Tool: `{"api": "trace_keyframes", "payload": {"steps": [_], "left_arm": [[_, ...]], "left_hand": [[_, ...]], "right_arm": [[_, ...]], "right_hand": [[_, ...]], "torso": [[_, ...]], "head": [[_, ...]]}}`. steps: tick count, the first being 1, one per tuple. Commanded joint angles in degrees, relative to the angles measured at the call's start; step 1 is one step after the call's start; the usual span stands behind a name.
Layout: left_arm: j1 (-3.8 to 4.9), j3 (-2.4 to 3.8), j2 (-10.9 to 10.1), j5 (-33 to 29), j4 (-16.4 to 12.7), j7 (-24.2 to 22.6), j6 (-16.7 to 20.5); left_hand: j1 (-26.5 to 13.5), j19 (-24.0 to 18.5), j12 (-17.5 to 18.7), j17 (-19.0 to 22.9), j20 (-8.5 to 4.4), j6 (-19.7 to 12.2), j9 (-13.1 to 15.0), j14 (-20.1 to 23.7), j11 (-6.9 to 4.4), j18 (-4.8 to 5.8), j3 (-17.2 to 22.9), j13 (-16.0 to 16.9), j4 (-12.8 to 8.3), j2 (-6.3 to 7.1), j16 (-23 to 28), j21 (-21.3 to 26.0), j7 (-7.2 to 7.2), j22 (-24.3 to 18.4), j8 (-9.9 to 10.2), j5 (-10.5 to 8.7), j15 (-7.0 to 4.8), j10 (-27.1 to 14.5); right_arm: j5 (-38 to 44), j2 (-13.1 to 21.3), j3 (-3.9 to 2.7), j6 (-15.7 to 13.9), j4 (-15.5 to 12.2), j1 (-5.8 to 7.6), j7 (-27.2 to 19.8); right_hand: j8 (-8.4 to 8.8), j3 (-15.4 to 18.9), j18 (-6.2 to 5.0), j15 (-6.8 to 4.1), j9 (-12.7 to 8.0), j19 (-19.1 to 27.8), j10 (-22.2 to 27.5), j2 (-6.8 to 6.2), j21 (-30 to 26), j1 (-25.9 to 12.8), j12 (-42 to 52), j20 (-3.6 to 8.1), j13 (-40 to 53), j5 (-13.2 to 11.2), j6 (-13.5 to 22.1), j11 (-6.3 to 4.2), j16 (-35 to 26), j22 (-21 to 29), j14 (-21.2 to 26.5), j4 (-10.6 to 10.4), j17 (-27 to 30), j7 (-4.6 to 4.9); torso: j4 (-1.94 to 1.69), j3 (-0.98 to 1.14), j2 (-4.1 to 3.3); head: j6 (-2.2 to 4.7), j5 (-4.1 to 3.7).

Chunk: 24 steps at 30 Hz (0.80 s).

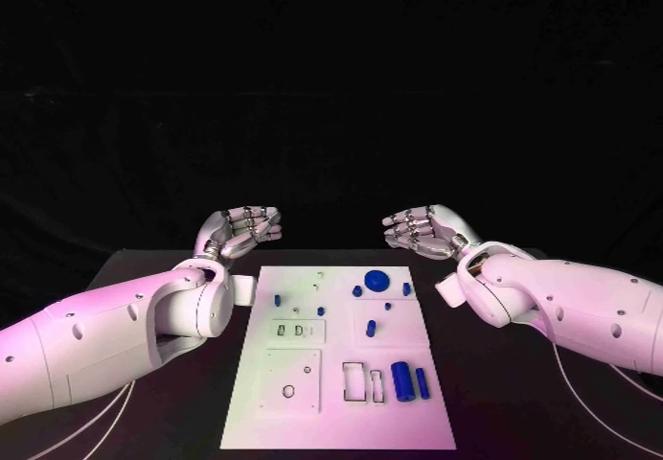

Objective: Assemble the parts on the task board

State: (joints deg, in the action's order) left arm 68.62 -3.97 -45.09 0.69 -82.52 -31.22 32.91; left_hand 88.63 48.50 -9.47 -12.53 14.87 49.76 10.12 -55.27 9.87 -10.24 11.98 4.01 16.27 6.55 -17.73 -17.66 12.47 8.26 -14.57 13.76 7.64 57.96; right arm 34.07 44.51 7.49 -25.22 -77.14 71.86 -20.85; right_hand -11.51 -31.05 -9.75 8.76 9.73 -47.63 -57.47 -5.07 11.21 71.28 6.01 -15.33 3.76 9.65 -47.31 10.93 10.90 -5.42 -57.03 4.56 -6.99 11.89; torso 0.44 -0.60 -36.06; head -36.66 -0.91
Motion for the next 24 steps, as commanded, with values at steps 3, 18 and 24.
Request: {"api": "trace_keyframes", "payload": {"steps": [3,18,24], "left_arm": [[0.61,0.05,-1.68,4.75,-2.84,1.25,-4.02],[1.77,0.2,-7.35,6.28,-12.84,2.9,-6.91],[2.37,0.31,-8.16,5.94,-14.6,3.0,-7.01]], "left_hand": [[-0.02,2.61,1.08,-1.72,-1.16,1.32,0.2,-2.84,-0.73,-0.35,1.46,-0.1,0.03,1.41,-1.55,-1.9,-0.28,0.7,-0.33,-0.28,-0.98,2.36],[-0.53,4.33,2.25,-3.09,-2.06,1.73,0.32,-3.73,-0.99,-0.29,2.44,-0.16,0.04,2.61,-2.2,-3.57,-0.52,1.39,-0.19,-0.38,-1.39,3.56],[-0.61,4.44,2.42,-3.18,-2.12,1.69,0.32,-3.65,-0.97,-0.28,2.51,-0.18,0.04,2.71,-2.16,-3.72,-0.51,1.45,-0.14,-0.39,-1.38,3.55]], "right_arm": [[19.0,0.03,-0.13,3.15,0.09,1.06,5.93],[53.56,-1.46,-0.42,9.56,-1.52,3.11,20.44],[58.86,-2.67,-0.43,10.19,-1.48,3.26,22.75]], "right_hand": [[-2.14,-1.07,-0.84,-3.49,1.15,-8.19,-8.96,-2.73,4.92,0.94,-0.15,3.41,0.45,-0.53,-5.79,-2.77,4.0,-1.82,-9.51,1.17,-2.83,0.2],[-3.24,2.84,-0.67,-9.4,3.13,-23.81,-14.97,-5.44,21.8,-0.22,-0.88,9.89,2.63,2.22,-8.95,-6.48,21.15,-11.33,-29.68,0.65,-16.16,-3.05],[-2.46,1.29,3.25,-8.65,4.83,-29.49,-11.04,-7.16,48.93,-1.1,-1.67,10.02,4.89,1.53,-7.84,-5.63,51.95,-42.51,-29.04,-1.53,-46.12,-2.44]], "torso": [[-0.38,-0.22,-1.94],[-1.14,-0.73,-5.87],[-1.38,-0.9,-6.95]], "head": [[0.02,-0.37],[0.7,-1.57],[0.94,-1.7]]}}
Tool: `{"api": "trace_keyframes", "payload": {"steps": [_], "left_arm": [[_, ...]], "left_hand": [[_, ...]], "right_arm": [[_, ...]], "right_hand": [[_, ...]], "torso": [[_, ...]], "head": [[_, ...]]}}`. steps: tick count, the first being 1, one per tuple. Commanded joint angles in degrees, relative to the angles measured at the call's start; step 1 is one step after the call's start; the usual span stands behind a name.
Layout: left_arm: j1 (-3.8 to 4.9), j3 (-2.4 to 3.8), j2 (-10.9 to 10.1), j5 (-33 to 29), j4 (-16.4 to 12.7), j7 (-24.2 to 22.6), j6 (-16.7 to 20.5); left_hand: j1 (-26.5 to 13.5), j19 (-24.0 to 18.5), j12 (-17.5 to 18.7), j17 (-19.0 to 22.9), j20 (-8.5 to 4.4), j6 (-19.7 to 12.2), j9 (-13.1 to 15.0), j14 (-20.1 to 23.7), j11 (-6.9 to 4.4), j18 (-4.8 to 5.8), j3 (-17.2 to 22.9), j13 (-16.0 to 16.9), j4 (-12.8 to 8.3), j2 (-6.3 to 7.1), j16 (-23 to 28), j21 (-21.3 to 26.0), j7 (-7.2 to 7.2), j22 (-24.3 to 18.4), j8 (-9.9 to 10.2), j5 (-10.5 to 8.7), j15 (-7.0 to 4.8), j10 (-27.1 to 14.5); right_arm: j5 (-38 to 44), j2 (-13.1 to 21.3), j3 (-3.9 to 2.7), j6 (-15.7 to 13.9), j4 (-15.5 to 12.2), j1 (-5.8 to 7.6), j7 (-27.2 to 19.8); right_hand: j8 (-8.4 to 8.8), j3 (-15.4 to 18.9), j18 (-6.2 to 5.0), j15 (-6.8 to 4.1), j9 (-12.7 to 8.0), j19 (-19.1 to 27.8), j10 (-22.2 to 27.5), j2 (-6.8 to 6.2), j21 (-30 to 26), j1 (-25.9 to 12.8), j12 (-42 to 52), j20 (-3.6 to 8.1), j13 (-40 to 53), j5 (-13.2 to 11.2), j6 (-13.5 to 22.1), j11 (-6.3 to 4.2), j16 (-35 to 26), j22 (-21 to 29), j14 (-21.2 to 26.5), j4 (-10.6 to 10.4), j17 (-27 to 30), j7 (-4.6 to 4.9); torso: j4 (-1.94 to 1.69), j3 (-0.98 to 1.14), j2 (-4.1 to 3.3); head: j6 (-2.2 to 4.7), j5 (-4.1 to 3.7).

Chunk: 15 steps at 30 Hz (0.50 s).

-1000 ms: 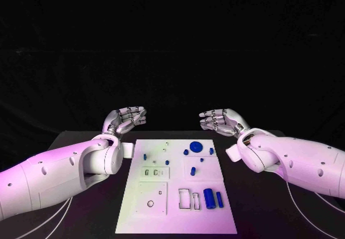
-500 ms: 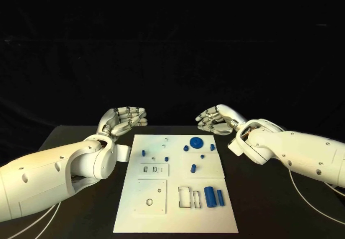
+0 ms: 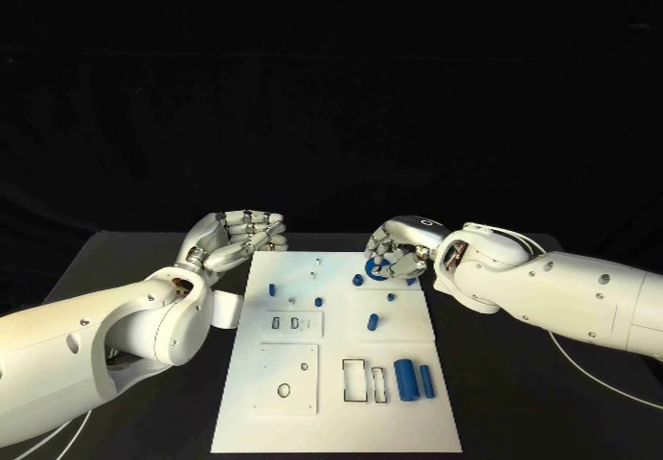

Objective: Assemble the parts on the task board

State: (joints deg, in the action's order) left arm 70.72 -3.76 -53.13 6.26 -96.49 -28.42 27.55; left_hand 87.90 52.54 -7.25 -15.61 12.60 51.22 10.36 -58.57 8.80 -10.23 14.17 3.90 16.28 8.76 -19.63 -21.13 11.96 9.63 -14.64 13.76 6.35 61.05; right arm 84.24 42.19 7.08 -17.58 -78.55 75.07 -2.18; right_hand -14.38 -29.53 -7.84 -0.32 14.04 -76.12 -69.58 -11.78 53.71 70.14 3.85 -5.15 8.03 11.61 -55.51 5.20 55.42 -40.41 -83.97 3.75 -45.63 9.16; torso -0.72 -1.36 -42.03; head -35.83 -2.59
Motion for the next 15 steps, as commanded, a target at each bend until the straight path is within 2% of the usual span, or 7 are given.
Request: {"api": "trace_keyframes", "payload": {"steps": [1,3,5,8,15], "left_arm": [[0.33,0.11,-0.17,0.33,-0.75,0.2,-1.64],[0.42,0.13,-0.24,0.22,-0.89,0.22,-1.64],[0.51,0.15,-0.31,0.06,-1.01,0.23,-1.61],[0.6,0.17,-0.38,-0.14,-1.11,0.25,-1.56],[0.71,0.2,-0.46,-0.42,-1.24,0.37,-1.55]], "left_hand": [[0.12,0.39,0.21,-0.09,0.15,0.23,0.08,-0.34,0.11,-0.29,0.32,-0.08,0.03,0.5,-0.26,-0.24,-0.01,0.08,-0.06,-0.39,-0.09,0.46],[0.07,0.44,0.29,-0.14,0.13,0.2,0.07,-0.31,0.12,-0.29,0.35,-0.08,0.04,0.53,-0.24,-0.31,0.0,0.11,-0.03,-0.39,-0.08,0.44],[0.07,0.44,0.29,-0.14,0.13,0.2,0.07,-0.31,0.12,-0.29,0.35,-0.08,0.04,0.53,-0.24,-0.31,0.0,0.11,-0.03,-0.39,-0.08,0.44],[0.04,0.5,0.4,-0.19,0.1,0.16,0.07,-0.28,0.14,-0.28,0.4,-0.1,0.03,0.56,-0.23,-0.39,0.03,0.14,0.01,-0.39,-0.07,0.4],[0.01,0.54,0.5,-0.24,0.07,0.12,0.06,-0.26,0.17,-0.27,0.45,-0.11,0.02,0.58,-0.22,-0.46,0.06,0.17,0.06,-0.38,-0.06,0.36]], "right_arm": [[9.02,-0.47,-0.02,2.65,-0.08,0.06,4.24],[9.71,-0.74,-0.02,2.88,-0.11,0.08,4.55],[10.4,-1.18,-0.02,3.07,-0.01,0.09,4.81],[11.09,-1.84,0.0,3.35,0.35,0.09,5.08],[11.93,-2.98,0.04,3.43,0.94,0.03,5.1]], "right_hand": [[0.51,-0.38,1.72,0.56,0.89,-1.01,1.61,-0.54,9.2,0.08,0.57,-0.44,1.01,-0.5,0.56,0.31,10.2,-10.82,-1.68,-1.13,-10.31,0.43],[0.59,-0.43,2.13,0.78,1.18,-1.61,2.44,-0.85,12.19,0.22,0.38,-0.58,1.17,-0.5,0.72,0.33,12.99,-14.65,-1.81,-1.28,-13.46,0.49],[0.65,-0.47,2.24,0.87,1.29,-1.68,2.81,-0.92,13.03,0.28,0.3,-0.68,1.22,-0.49,0.83,0.42,13.83,-15.68,-1.82,-1.36,-14.33,0.53],[0.98,-0.54,2.67,1.18,1.89,-1.95,4.09,-1.14,16.84,0.62,0.38,-1.2,1.41,-0.51,1.37,0.65,17.29,-20.41,-1.8,-1.81,-17.87,0.63],[1.18,-0.66,3.03,1.34,2.54,-2.23,4.5,-1.22,19.78,0.94,0.65,-1.58,1.72,-0.47,1.68,0.71,19.82,-24.23,-1.92,-2.27,-20.49,0.61]], "torso": [[-0.26,-0.16,-1.08],[-0.31,-0.19,-1.21],[-0.33,-0.21,-1.38],[-0.31,-0.28,-1.63],[-0.61,-0.28,-2.03]], "head": [[0.13,-0.05],[0.12,-0.12],[0.18,-0.23],[0.32,-0.24],[0.21,-0.21]]}}
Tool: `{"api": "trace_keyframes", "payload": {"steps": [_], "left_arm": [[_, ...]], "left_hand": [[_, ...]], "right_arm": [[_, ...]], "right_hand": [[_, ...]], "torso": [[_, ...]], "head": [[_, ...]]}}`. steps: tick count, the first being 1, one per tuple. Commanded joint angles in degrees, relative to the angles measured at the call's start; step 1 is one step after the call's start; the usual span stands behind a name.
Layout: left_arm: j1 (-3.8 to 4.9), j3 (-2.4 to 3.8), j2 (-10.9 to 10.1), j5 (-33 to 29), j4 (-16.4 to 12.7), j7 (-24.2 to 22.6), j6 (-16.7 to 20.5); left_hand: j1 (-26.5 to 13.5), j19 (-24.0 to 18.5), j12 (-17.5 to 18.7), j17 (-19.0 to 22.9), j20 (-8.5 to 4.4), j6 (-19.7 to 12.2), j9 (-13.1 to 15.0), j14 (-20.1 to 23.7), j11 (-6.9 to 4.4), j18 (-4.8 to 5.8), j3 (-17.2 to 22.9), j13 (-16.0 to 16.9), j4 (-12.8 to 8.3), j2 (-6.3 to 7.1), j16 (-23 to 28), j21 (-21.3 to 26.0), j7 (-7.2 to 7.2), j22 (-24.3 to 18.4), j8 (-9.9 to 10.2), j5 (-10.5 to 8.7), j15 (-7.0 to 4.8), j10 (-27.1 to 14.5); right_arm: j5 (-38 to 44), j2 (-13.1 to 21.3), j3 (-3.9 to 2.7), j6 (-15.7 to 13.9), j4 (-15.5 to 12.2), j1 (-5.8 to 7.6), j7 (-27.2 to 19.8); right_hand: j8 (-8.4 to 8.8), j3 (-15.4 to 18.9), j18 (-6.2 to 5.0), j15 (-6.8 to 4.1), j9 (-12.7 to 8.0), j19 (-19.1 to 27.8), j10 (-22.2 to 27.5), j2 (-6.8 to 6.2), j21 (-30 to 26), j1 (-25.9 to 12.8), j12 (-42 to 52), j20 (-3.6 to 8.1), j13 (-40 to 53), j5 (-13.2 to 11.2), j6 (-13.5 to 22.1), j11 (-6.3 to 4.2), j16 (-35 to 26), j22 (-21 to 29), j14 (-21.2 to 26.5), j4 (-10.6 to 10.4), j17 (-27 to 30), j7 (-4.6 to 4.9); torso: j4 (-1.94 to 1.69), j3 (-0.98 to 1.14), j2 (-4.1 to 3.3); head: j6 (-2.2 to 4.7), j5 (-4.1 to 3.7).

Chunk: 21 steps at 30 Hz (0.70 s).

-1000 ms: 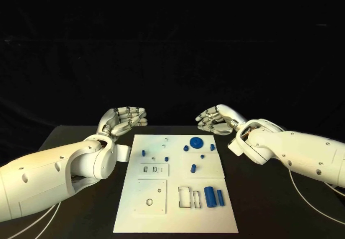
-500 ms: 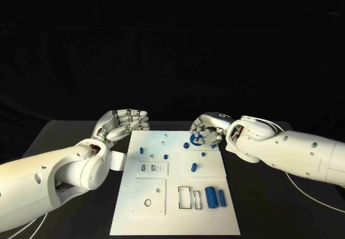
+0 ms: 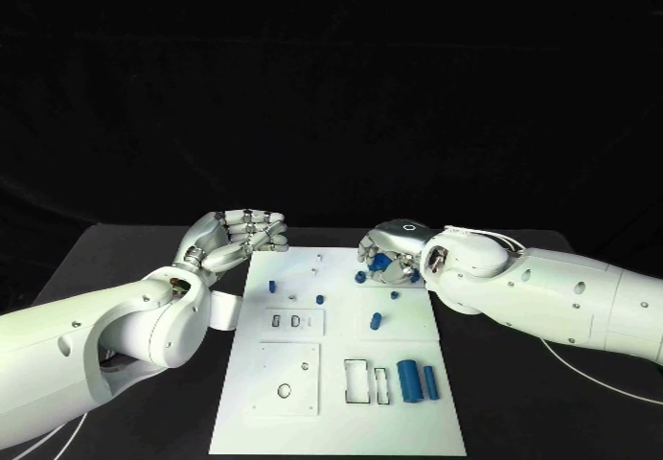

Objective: Assemble the parts on the task board

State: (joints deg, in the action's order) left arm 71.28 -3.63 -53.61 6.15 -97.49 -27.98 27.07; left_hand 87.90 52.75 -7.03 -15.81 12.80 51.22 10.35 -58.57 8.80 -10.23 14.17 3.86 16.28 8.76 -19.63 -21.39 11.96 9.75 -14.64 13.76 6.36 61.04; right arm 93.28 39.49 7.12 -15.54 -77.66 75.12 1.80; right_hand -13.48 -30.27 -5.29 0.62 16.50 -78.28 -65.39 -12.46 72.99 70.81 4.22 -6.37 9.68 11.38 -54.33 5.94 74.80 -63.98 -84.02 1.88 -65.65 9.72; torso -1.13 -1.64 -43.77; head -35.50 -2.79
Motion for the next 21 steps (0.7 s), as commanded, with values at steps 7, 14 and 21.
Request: {"api": "trace_keyframes", "payload": {"steps": [7,14,21], "left_arm": [[0.26,0.09,-0.03,-0.59,-0.16,0.06,-1.02],[0.38,0.09,0.02,-0.71,-0.13,0.17,-1.06],[0.53,0.1,0.04,-0.95,-0.11,0.35,-1.01]], "left_hand": [[-0.01,0.38,0.37,-0.1,-0.16,0.07,0.06,-0.24,0.19,-0.26,0.5,-0.07,0.01,0.6,-0.21,-0.26,0.1,0.09,0.1,-0.38,-0.06,0.33],[-0.04,0.43,0.51,-0.18,-0.19,0.01,0.05,-0.21,0.24,-0.25,0.58,-0.07,0.01,0.6,-0.2,-0.36,0.18,0.13,0.16,-0.39,-0.04,0.28],[-0.14,1.39,1.12,-0.63,-0.52,-0.03,0.07,0.07,0.35,-0.25,1.07,-0.03,-0.13,0.65,-0.09,-1.51,0.33,0.67,0.34,-0.41,0.02,0.38]], "right_arm": [[3.11,-0.86,0.05,1.8,0.26,-0.1,1.05],[3.18,-1.23,0.11,2.34,0.63,-0.19,1.15],[3.18,-1.49,0.15,2.88,0.67,-0.28,1.11]], "right_hand": [[0.22,-0.14,0.79,0.43,0.45,-0.61,0.44,-0.47,2.13,0.48,0.38,-0.47,0.19,-0.18,0.35,-0.02,1.8,-2.88,-2.1,-0.59,-2.0,0.02],[0.02,-0.6,1.18,0.45,0.83,-1.42,0.07,-0.11,3.88,0.67,0.71,-0.54,0.4,-0.09,-0.12,-0.08,3.08,-5.38,-2.36,-0.83,-3.54,-0.01],[-0.26,-1.03,1.47,0.34,1.25,-2.03,-0.48,0.16,5.26,0.74,1.15,-0.52,0.67,-0.08,-0.69,-0.26,4.17,-7.34,-2.56,-1.11,-4.78,-0.23]], "torso": [[-0.16,0.02,-0.56],[-0.34,-0.02,-0.84],[-0.34,-0.03,-1.08]], "head": [[0.02,0.0],[-0.06,-0.09],[-0.09,-0.06]]}}
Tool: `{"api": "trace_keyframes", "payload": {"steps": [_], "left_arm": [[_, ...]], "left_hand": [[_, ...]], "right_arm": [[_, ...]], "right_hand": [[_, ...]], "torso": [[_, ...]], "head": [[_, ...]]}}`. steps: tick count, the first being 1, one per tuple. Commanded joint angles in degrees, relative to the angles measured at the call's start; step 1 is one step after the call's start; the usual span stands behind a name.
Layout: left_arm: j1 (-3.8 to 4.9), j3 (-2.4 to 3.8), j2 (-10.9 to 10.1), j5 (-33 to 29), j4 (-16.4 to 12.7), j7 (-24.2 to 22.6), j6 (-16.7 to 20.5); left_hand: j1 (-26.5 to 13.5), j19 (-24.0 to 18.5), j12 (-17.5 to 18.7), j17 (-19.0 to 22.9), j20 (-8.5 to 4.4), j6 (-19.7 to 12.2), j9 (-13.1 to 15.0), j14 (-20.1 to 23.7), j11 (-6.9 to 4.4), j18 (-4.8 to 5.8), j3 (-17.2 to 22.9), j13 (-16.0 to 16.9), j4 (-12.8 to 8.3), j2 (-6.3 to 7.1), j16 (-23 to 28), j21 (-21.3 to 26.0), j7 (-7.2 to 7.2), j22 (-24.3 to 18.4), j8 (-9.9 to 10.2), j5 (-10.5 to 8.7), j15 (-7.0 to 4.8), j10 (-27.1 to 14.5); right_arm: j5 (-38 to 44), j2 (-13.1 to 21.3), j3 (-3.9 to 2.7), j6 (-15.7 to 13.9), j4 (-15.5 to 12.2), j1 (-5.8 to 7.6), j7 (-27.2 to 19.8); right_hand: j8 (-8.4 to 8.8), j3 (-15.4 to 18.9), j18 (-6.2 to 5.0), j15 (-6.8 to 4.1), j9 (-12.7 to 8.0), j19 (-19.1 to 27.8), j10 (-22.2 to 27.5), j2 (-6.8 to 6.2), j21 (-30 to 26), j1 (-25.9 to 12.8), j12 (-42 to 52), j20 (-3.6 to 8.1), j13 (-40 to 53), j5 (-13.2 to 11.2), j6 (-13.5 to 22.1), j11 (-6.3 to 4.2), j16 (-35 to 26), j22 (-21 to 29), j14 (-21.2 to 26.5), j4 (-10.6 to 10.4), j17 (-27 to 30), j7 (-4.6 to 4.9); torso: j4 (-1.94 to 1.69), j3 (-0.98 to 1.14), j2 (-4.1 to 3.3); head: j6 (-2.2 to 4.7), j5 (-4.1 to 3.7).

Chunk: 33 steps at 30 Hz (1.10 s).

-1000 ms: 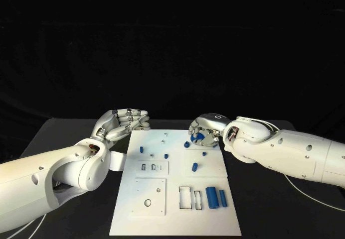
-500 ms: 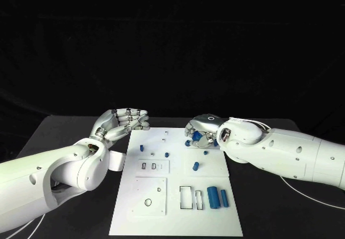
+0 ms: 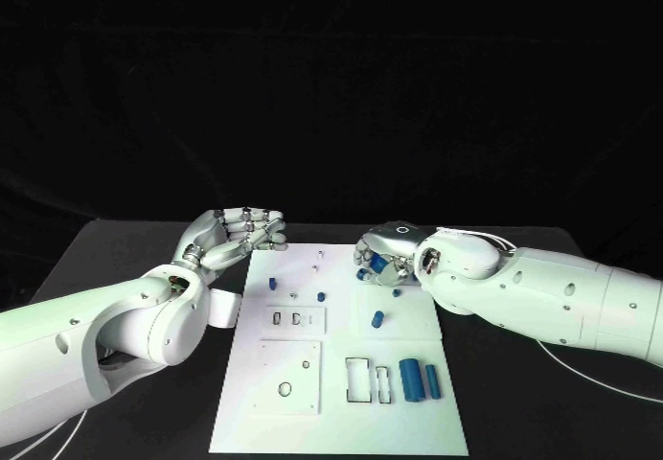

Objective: Assemble the parts on the task board

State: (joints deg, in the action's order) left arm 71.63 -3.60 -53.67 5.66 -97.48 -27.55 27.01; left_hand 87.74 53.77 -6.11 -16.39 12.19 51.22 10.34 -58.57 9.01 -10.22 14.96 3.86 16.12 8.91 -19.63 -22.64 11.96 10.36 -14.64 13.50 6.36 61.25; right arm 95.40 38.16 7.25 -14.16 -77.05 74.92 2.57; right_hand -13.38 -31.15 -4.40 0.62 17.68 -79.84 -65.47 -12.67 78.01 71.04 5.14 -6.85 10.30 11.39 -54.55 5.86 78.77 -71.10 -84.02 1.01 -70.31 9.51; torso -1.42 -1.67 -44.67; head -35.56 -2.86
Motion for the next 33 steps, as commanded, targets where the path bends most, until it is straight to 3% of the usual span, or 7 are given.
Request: {"api": "trace_keyframes", "payload": {"steps": [1,14,15,22,27,33], "left_arm": [[0.19,0.07,0.11,-0.49,-0.11,-0.06,-0.95],[0.44,0.07,0.09,-0.7,0.02,0.13,-0.96],[0.45,0.07,0.09,-0.7,0.03,0.17,-0.97],[0.48,0.07,0.1,-0.82,0.15,0.39,-1.04],[0.48,0.07,0.09,-0.91,0.29,0.57,-1.01],[0.49,0.07,0.12,-0.98,0.48,0.7,-1.02]], "left_hand": [[0.02,0.36,0.21,-0.05,0.08,-0.03,0.08,0.07,0.14,-0.26,0.28,-0.04,0.03,0.5,-0.09,-0.25,0.33,0.05,0.34,-0.16,0.02,0.17],[0.03,0.53,0.34,-0.18,0.0,0.03,0.1,0.09,0.14,-0.24,0.46,-0.03,0.0,0.42,-0.09,-0.54,0.34,0.19,0.35,-0.17,0.0,0.25],[0.03,0.53,0.34,-0.18,0.0,0.03,0.1,0.09,0.14,-0.24,0.46,-0.03,0.0,0.42,-0.09,-0.54,0.34,0.19,0.35,-0.17,0.0,0.25],[0.02,0.57,0.43,-0.25,-0.03,-0.01,0.1,0.08,0.16,-0.23,0.54,-0.03,0.0,0.38,-0.1,-0.65,0.39,0.25,0.39,-0.18,-0.01,0.24],[0.02,0.58,0.62,-0.36,-0.07,-0.14,0.07,0.07,0.24,-0.2,0.65,-0.05,-0.04,0.41,-0.12,-0.82,0.52,0.34,0.5,-0.22,0.01,0.15],[0.08,0.56,0.79,-0.46,-0.11,-0.26,0.05,0.1,0.3,-0.17,0.77,-0.06,-0.12,0.47,-0.11,-0.97,0.6,0.42,0.61,-0.24,0.03,0.07]], "right_arm": [[1.06,-0.23,0.04,1.51,0.12,-0.1,0.29],[1.0,-0.75,0.11,1.0,0.56,-0.42,0.09],[1.0,-0.74,0.11,0.35,0.56,-0.43,0.2],[1.09,-0.48,0.11,-5.11,0.23,-0.52,0.85],[1.1,-0.06,0.09,-9.1,-0.93,-0.56,1.16],[0.89,-0.56,0.01,-11.48,-1.67,-0.45,2.12]], "right_hand": [[-0.5,-0.37,0.59,0.31,0.22,-0.43,-0.39,0.54,0.36,0.57,0.26,-0.02,0.09,-0.02,-0.72,-0.23,0.3,-0.37,-2.54,-0.33,-0.11,-0.1],[-1.39,-1.49,0.85,-0.03,1.04,-0.91,-1.34,1.7,1.6,1.04,0.94,0.15,0.43,-0.38,-2.07,-0.7,1.14,-2.19,-2.62,-0.65,-0.96,-0.72],[-1.97,-2.29,0.95,-0.37,1.48,-1.15,-2.25,2.77,2.06,1.6,1.46,0.36,0.68,-1.96,-2.91,-1.06,1.38,-2.88,-2.64,-0.68,-1.17,-1.17],[-4.37,-3.95,1.38,-1.4,3.39,-2.21,-5.03,5.03,3.67,3.41,3.02,1.29,1.74,-3.22,-5.47,-2.42,1.88,-5.34,-2.71,0.21,-1.61,-2.35],[-5.64,-4.51,1.76,-1.71,4.91,-3.1,-5.9,5.29,4.86,3.79,3.49,1.69,2.33,-3.22,-5.58,-2.77,2.06,-7.22,-2.72,1.05,-1.69,-2.53],[-6.04,-4.51,1.79,-1.75,5.52,-3.13,-5.85,5.16,4.99,3.46,3.43,1.75,2.48,-3.71,-5.39,-2.79,2.1,-7.43,-2.71,1.12,-1.66,-2.6]], "torso": [[-0.06,0.0,-0.2],[-0.17,-0.11,-0.51],[-0.16,-0.11,-0.53],[-0.21,-0.09,-0.61],[-0.24,-0.14,-0.62],[-0.26,-0.24,-0.78]], "head": [[-0.08,0.01],[-0.18,0.08],[-0.18,0.09],[-0.03,0.2],[0.22,0.17],[0.95,0.25]]}}
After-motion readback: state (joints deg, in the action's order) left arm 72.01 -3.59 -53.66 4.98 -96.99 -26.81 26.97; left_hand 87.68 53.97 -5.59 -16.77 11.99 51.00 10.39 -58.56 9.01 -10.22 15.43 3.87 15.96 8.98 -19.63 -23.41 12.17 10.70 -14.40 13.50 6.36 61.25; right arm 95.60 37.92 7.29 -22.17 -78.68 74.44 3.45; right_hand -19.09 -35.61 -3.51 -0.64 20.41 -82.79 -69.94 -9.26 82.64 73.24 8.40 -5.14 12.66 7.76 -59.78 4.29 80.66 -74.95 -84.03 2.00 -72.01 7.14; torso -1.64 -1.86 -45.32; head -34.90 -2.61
